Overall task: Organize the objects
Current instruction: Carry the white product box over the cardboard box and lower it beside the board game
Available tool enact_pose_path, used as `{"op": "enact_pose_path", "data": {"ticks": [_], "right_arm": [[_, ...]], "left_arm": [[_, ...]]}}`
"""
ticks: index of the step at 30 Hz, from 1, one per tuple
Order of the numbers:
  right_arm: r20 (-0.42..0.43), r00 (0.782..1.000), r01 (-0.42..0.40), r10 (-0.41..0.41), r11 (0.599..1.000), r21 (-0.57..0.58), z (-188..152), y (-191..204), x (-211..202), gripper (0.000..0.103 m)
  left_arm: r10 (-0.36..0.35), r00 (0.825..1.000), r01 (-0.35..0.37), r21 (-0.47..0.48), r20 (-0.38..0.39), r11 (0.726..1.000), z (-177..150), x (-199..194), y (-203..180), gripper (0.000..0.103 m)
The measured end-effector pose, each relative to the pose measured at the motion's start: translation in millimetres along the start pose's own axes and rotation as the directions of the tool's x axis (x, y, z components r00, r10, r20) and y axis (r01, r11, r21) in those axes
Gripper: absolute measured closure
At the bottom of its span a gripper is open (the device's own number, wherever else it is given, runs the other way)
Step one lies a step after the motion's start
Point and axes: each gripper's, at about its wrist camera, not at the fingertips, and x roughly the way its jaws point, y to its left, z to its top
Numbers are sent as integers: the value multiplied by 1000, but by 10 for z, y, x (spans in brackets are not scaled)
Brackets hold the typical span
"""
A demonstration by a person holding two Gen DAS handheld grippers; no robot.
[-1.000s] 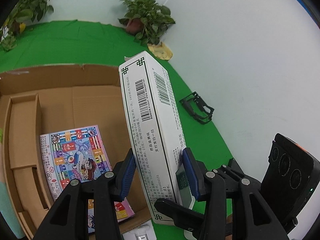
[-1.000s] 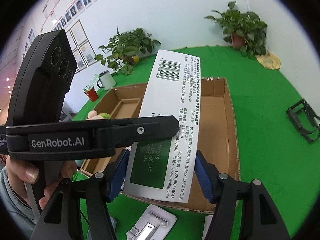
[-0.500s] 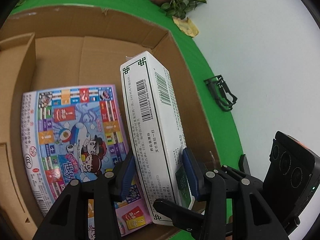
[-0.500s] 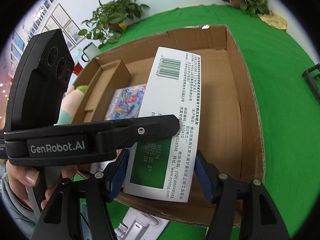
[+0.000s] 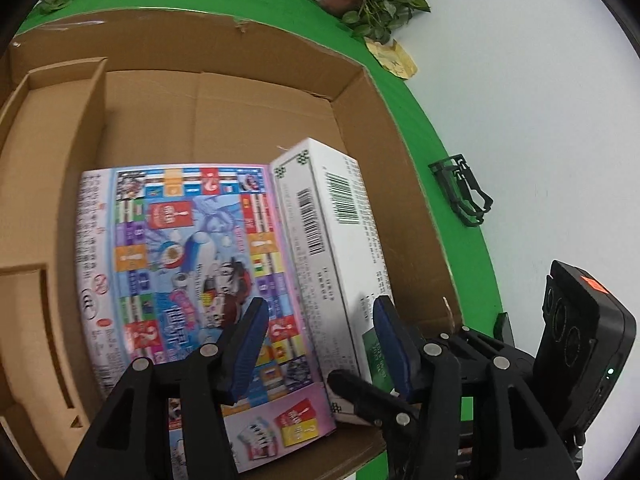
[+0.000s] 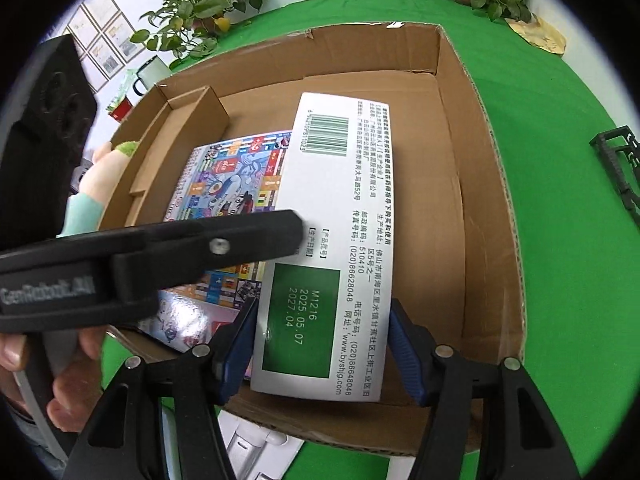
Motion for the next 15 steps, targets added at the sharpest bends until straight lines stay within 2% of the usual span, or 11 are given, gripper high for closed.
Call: {"op": "enact_pose_path", "data": {"ticks": [4, 7, 8, 11, 15], "right_arm": [[-10, 999, 39, -39, 999, -33, -10, 27, 98, 41], [-20, 999, 24, -25, 999, -38, -10, 13, 99, 39], [-28, 999, 15, -17, 998, -56, -16, 30, 116, 36], [-28, 1000, -12, 9, 994, -108, -63, 112, 120, 21], [-8, 1000, -12, 11, 996, -94, -53, 136, 141, 20]], "left_arm": [[31, 999, -31, 41, -4, 999, -79, -26, -41, 50], [45, 999, -44, 55, -6, 997, -134, -97, 5, 50], [49, 999, -49, 57, -7, 997, -148, -104, 5, 50], [65, 998, -64, 64, -5, 996, -198, -143, 36, 50], [101, 995, -101, 70, -1, 992, -268, -237, 86, 50]]}}
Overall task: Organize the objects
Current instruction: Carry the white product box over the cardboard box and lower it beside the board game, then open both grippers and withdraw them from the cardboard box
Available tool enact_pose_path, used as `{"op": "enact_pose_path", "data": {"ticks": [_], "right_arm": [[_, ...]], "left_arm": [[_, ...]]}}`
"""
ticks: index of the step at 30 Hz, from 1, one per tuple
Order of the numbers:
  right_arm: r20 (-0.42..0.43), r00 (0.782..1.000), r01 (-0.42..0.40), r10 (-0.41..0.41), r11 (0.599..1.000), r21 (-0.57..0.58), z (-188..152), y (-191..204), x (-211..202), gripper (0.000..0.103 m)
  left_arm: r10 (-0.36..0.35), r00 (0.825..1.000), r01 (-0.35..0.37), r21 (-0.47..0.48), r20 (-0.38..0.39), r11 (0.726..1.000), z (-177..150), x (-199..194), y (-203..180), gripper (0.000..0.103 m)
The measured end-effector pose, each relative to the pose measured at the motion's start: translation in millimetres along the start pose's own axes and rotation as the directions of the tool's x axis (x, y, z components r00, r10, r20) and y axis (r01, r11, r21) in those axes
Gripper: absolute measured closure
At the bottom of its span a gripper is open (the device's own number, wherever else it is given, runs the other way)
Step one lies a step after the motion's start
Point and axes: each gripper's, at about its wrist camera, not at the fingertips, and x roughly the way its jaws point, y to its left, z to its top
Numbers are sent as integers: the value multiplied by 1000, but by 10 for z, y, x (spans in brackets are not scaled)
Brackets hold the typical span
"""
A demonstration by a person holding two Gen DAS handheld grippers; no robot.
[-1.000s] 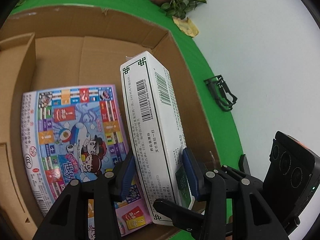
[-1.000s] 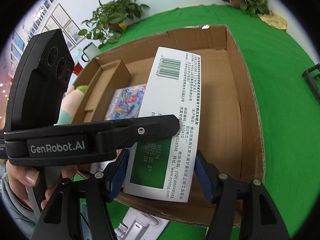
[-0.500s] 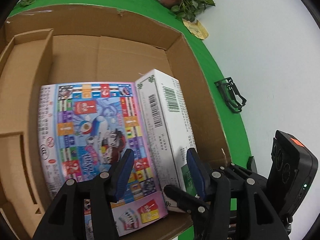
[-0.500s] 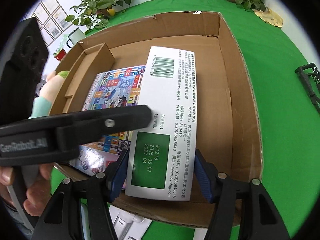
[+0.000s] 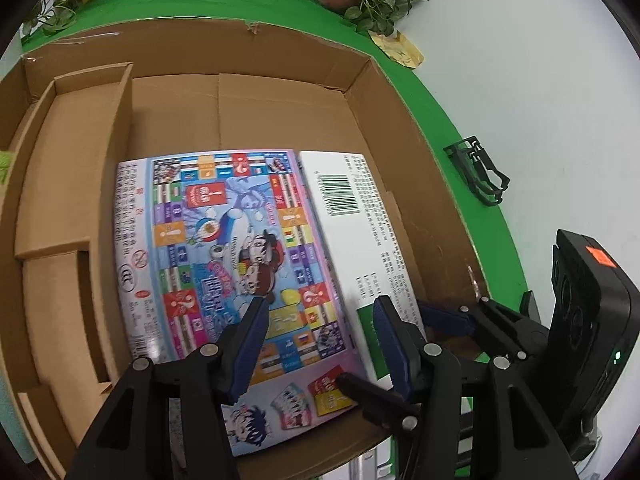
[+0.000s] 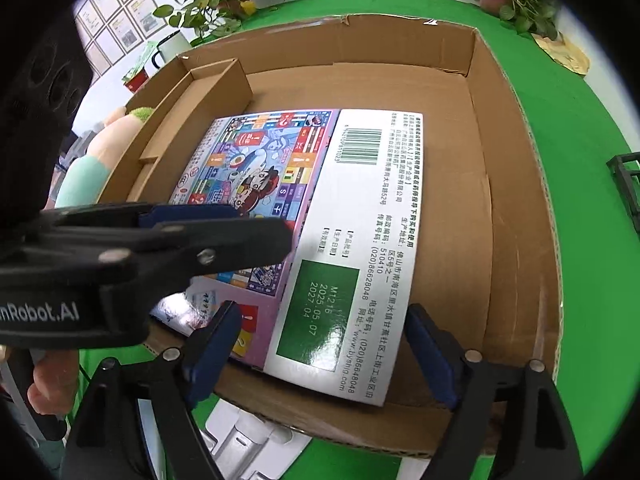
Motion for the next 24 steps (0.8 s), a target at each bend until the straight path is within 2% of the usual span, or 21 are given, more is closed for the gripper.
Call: {"op": "enact_pose_path", "data": {"ticks": [4, 7, 10, 11, 12, 13, 14, 15, 16, 17, 18, 19, 20, 22, 24], "right_arm": [[-16, 1000, -7, 7, 1000, -5, -6, 39, 36, 18], [-15, 1000, -22, 22, 1000, 0, -16, 36, 25, 17], [26, 1000, -4, 5, 1000, -21, -41, 75, -39, 14], [52, 999, 15, -13, 999, -38, -64, 113, -84, 12], [82, 996, 35, -30, 998, -56, -92, 163, -146, 1], [121, 991, 70, -60, 995, -73, -136, 216, -231, 1], [148, 985, 100, -87, 991, -86, -176, 245, -275, 1], [188, 974, 147, -126, 984, -101, -243, 293, -361, 1], [229, 962, 178, -151, 978, -105, -316, 326, -450, 1], [258, 952, 194, -164, 976, -99, -372, 342, -517, 1], [294, 939, 210, -176, 974, -88, -443, 362, -609, 1], [333, 924, 225, -188, 971, -75, -533, 380, -701, 1], [359, 912, 236, -197, 970, -65, -583, 394, -765, 1], [408, 892, 231, -194, 972, -42, -710, 417, -910, 1], [448, 877, 212, -177, 977, -28, -815, 449, -1032, 1]], "left_arm": [[2, 1000, -2, -5, 2, 1000, -63, -50, 52, 50], [28, 999, -29, 31, 15, 999, -149, -110, 1, 50], [19, 995, -24, 56, 93, 998, -254, -328, -56, 50], [27, 989, -38, 76, 145, 996, -313, -475, -99, 50], [35, 982, -53, 90, 185, 995, -359, -589, -136, 50], [44, 972, -69, 102, 229, 992, -413, -718, -174, 44], [62, 954, -100, 115, 293, 988, -505, -908, -223, 33], [82, 938, -127, 116, 337, 985, -572, -1029, -251, 27], [118, 907, -177, 110, 405, 978, -674, -1195, -306, 16], [150, 868, -225, 106, 474, 969, -796, -1365, -356, 8], [171, 835, -261, 102, 524, 960, -897, -1485, -398, 3], [197, 797, -304, 96, 571, 948, -1002, -1598, -446, 0], [235, 746, -369, 93, 623, 925, -1145, -1721, -522, 0], [286, 686, -460, 94, 669, 883, -1321, -1836, -645, 0], [334, 643, -526, 80, 690, 847, -1473, -1928, -716, 0]]}}
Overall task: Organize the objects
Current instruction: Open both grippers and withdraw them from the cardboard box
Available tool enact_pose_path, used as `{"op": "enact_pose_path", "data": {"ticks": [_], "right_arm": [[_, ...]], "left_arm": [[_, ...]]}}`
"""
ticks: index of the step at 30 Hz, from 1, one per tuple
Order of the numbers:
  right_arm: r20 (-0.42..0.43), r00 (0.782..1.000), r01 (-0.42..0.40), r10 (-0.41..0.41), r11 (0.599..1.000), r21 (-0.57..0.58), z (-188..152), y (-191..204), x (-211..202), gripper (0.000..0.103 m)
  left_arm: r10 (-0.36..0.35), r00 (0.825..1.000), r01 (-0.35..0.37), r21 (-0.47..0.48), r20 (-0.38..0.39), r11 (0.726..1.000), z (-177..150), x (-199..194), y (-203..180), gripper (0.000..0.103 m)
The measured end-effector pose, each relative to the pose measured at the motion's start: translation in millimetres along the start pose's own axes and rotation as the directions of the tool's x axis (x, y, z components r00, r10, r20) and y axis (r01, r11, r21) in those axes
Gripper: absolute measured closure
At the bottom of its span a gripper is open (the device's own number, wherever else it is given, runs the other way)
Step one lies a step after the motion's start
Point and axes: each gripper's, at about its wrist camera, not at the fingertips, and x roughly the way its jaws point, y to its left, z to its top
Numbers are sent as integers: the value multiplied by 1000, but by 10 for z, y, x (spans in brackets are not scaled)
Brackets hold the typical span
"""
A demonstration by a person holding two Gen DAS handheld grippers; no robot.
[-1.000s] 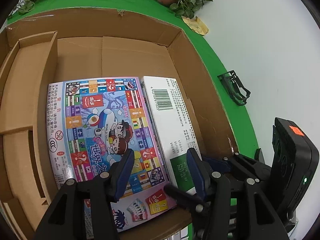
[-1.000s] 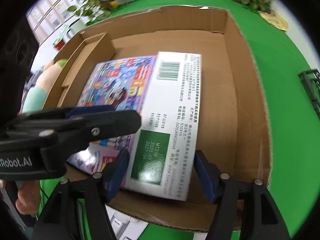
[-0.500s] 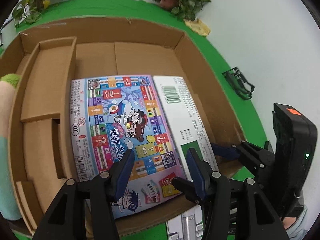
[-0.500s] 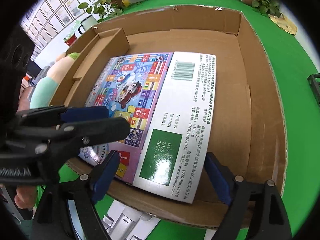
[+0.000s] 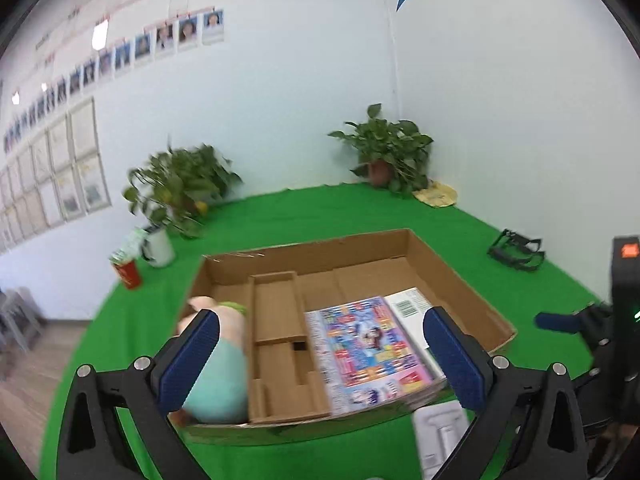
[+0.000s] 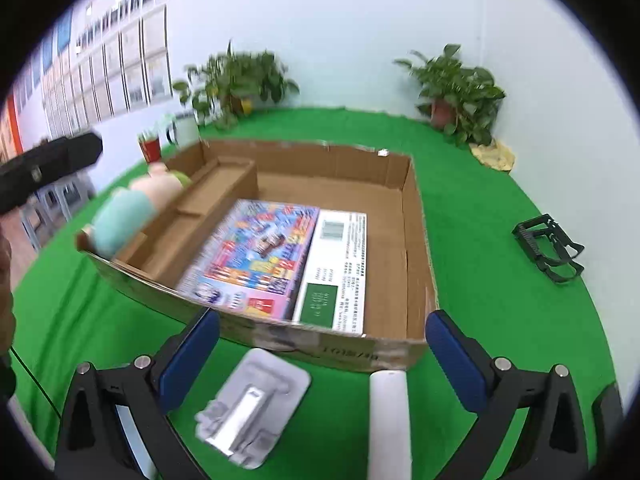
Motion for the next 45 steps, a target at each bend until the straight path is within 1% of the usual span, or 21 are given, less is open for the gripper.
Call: {"op": "enact_pose_path", "data": {"ticks": [1, 3, 5, 7, 8, 11, 14, 16, 18, 20, 23, 25, 27, 29, 32, 33, 34, 36, 40, 42, 45], "right_arm": [[15, 1000, -7, 7, 1000, 1, -12, 18, -52, 1], [32, 999, -36, 36, 999, 13, 1, 16, -103, 1], [-15, 996, -89, 90, 995, 49, 45, -27, -19, 1], [-65, 980, -182, 188, 980, 83, 152, -76, 118, 1], [-82, 978, -188, 193, 979, 73, 205, -61, 176, 1], [-165, 966, -188, 197, 980, 72, 396, -47, 518, 1], [-283, 937, -172, 205, 976, 137, 510, -90, 991, 1], [-343, 921, -137, 183, 979, 153, 507, -99, 1207, 1], [-398, 908, -87, 134, 987, 133, 460, -83, 1380, 1], [-438, 892, -60, 113, 989, 133, 395, -74, 1495, 1], [-458, 873, -102, 166, 982, 160, 311, -17, 1536, 0], [-448, 883, -96, 141, 988, 122, 288, 35, 1491, 0], [-441, 885, -102, 148, 987, 127, 266, 26, 1452, 0], [-431, 888, -108, 160, 984, 142, 254, -1, 1410, 1], [-400, 905, -109, 144, 988, 110, 241, 35, 1317, 1], [-376, 918, -95, 123, 991, 92, 240, 31, 1248, 1], [-352, 932, -68, 90, 995, 74, 242, 52, 1178, 1], [-313, 947, -60, 78, 996, 64, 234, 76, 1084, 1], [-282, 959, -14, 23, 999, 33, 163, 66, 995, 1], [-278, 960, -19, 38, 997, 71, 134, -14, 984, 1], [-254, 967, -11, 28, 998, 68, 126, -41, 924, 1]], "left_arm": [[18, 1000, -18, 5, -2, 1000, -27, -70, -7, 0], [11, 1000, -11, -6, -24, 1000, -53, -144, 31, 0], [14, 999, -16, -31, -48, 999, -102, -159, 83, 0], [20, 996, -24, -60, -82, 998, -159, -124, 131, 0], [15, 995, -22, -78, -99, 997, -190, -97, 158, 0], [17, 993, -31, -113, -120, 993, -259, -43, 246, 0], [31, 990, -48, -115, -140, 992, -341, 88, 300, 0], [36, 987, -55, -120, -155, 991, -385, 174, 337, 0], [39, 986, -59, -118, -164, 991, -447, 276, 382, 0], [45, 984, -64, -109, -172, 992, -506, 376, 424, 0], [44, 979, -68, -114, -199, 991, -603, 587, 547, 0], [17, 972, -49, -133, -233, 990, -672, 757, 640, 0], [-16, 962, -25, -145, -273, 989, -745, 896, 678, 2], [-56, 946, 3, -164, -319, 986, -841, 1038, 696, 9], [-112, 924, 41, -197, -366, 980, -965, 1167, 676, 17], [-94, 929, 32, -178, -357, 984, -977, 1164, 645, 17], [-84, 928, 25, -164, -363, 986, -989, 1172, 610, 17], [-71, 926, 20, -142, -370, 990, -1003, 1179, 545, 18], [-35, 920, -6, -104, -391, 995, -1000, 1173, 436, 18], [-21, 919, -24, -108, -394, 994, -989, 1166, 424, 18], [-10, 919, -33, -103, -394, 994, -991, 1147, 403, 18]]}}
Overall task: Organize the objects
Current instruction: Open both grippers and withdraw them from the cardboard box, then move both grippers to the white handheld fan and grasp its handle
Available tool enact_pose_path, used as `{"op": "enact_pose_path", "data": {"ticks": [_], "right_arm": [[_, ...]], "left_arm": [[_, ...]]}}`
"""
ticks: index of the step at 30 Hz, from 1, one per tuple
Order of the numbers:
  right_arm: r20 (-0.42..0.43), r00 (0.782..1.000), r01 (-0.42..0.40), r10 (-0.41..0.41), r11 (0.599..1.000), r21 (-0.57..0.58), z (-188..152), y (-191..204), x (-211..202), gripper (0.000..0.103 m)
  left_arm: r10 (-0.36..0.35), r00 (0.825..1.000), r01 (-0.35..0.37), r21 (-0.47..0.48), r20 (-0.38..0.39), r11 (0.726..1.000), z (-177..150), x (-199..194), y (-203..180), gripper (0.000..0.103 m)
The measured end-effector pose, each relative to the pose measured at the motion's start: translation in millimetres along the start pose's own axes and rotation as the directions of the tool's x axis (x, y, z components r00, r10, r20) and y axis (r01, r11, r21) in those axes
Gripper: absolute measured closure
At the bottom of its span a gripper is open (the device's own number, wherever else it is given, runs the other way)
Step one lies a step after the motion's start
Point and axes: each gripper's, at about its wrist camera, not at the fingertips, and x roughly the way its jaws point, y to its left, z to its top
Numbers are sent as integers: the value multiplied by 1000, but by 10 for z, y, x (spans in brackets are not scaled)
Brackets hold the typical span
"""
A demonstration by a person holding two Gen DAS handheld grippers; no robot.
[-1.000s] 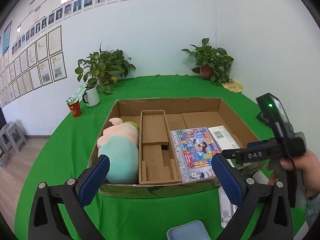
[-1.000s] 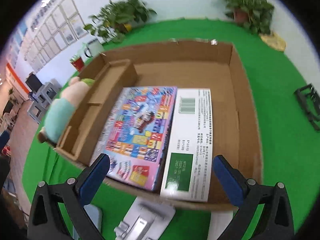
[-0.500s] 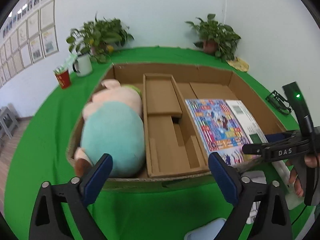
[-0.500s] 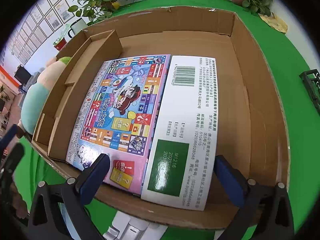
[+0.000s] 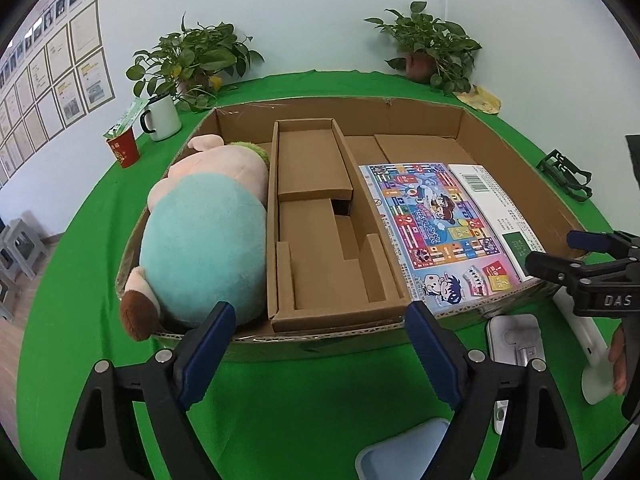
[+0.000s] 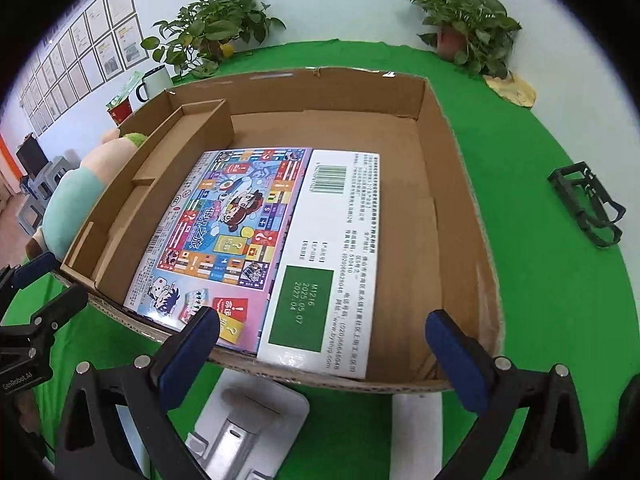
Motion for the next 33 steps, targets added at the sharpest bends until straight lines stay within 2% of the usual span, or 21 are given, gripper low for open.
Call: {"op": "enact_pose_path", "data": {"ticks": [3, 9, 11, 13, 15, 17, 20, 22, 26, 28, 31, 33], "right_arm": [[24, 999, -22, 22, 1000, -11, -59, -9, -126, 1], [111, 994, -13, 16, 999, -30, -202, 7, -427, 1], [133, 991, -8, 12, 1000, -29, -258, -23, -544, 1], [148, 989, -2, 6, 1000, -27, -315, -70, -662, 1], [156, 988, -6, 8, 1000, -12, -377, -150, -765, 1], [157, 988, -16, 13, 1000, 16, -455, -241, -834, 1], [122, 992, -40, 34, 998, 52, -623, -352, -841, 1], [79, 996, -35, 29, 997, 66, -760, -408, -780, 1], [-12, 999, -42, 44, 990, 135, -1010, -539, -663, 2], [-43, 998, -32, 37, 993, 117, -1130, -503, -655, 3], [-66, 998, -12, 19, 994, 107, -1248, -487, -645, 18], [-90, 996, 20, -12, 996, 88, -1298, -464, -608, 36]], "left_arm": [[3, 1000, -3, -3, -3, 1000, -10, -18, -19, 18], [-6, 1000, 6, 14, 1, 1000, -6, -50, -24, 18], [-36, 999, 36, -20, 22, 999, 17, -129, 19, 18], [-60, 996, 65, -64, 72, 996, 34, -272, 36, 16], [-44, 990, 54, -70, 137, 996, 35, -446, -10, 13], [-15, 975, 27, -52, 223, 998, 22, -664, -120, 0], [-26, 960, 33, -22, 278, 999, -26, -850, -295, 0], [-62, 961, 69, -16, 270, 997, -61, -902, -384, 0], [-151, 967, 154, -1, 206, 988, -163, -896, -590, 0], [-185, 968, 186, 9, 171, 983, -206, -858, -683, 0], [-233, 964, 234, 11, 130, 972, -249, -777, -790, 0], [-283, 955, 286, -13, 91, 958, -268, -692, -843, 0]]}}
